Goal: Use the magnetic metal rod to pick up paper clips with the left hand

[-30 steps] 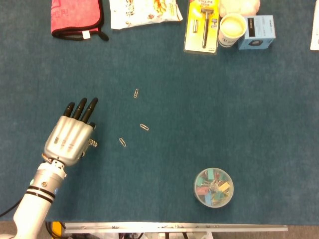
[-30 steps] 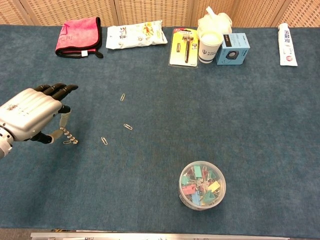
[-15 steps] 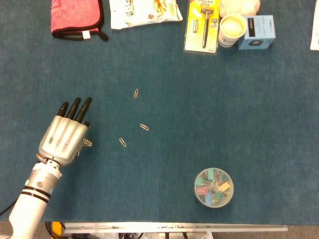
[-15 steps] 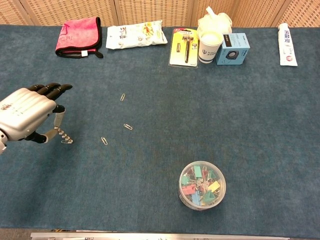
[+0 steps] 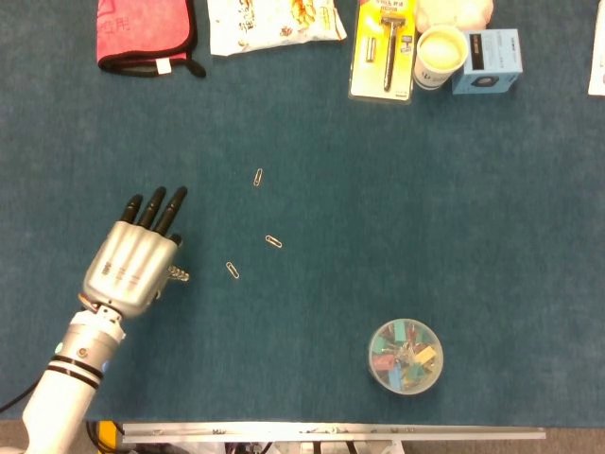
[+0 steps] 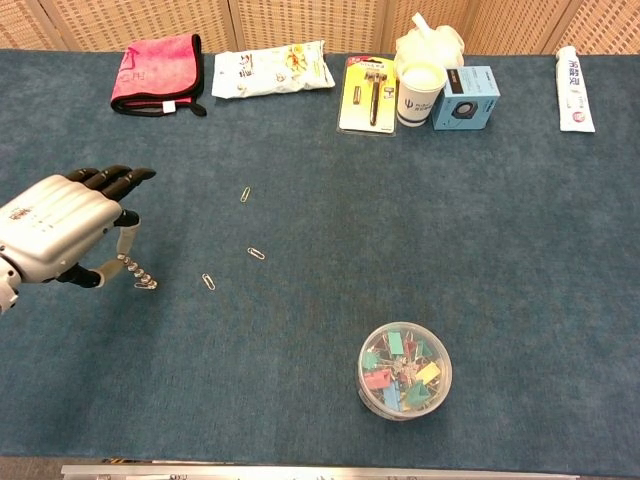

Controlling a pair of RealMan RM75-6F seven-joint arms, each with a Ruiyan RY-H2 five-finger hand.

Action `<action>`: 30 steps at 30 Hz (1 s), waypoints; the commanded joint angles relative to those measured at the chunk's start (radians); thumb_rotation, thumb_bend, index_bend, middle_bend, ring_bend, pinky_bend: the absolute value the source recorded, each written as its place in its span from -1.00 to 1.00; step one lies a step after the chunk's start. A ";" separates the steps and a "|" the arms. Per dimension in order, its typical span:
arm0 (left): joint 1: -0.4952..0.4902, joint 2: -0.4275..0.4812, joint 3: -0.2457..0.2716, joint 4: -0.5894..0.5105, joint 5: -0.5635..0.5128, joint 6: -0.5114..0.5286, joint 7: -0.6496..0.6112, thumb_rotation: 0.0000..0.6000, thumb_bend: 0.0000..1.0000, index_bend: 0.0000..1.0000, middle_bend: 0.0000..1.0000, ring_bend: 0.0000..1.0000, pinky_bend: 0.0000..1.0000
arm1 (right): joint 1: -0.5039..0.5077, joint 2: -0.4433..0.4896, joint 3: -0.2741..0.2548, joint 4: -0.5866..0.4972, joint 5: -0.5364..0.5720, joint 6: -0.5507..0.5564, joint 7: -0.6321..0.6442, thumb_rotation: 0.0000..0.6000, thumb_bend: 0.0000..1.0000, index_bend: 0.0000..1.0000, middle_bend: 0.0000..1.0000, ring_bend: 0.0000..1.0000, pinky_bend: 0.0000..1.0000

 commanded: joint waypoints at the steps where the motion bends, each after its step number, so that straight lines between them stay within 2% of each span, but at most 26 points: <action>1: -0.011 -0.016 -0.007 -0.017 -0.001 -0.005 0.034 1.00 -0.28 0.06 -1.00 -1.00 -0.74 | -0.004 0.004 0.001 0.000 -0.003 0.009 0.008 1.00 -0.76 -0.60 -0.61 -0.65 -0.38; 15: -0.047 -0.080 -0.039 -0.038 -0.054 -0.016 0.121 1.00 -0.28 0.06 -1.00 -1.00 -0.74 | -0.015 0.018 0.003 0.000 -0.010 0.034 0.042 1.00 -0.76 -0.60 -0.61 -0.65 -0.38; 30: -0.076 -0.117 -0.058 -0.021 -0.094 -0.021 0.130 1.00 -0.28 0.06 -1.00 -1.00 -0.74 | -0.017 0.020 0.002 0.000 -0.013 0.037 0.049 1.00 -0.77 -0.60 -0.61 -0.65 -0.38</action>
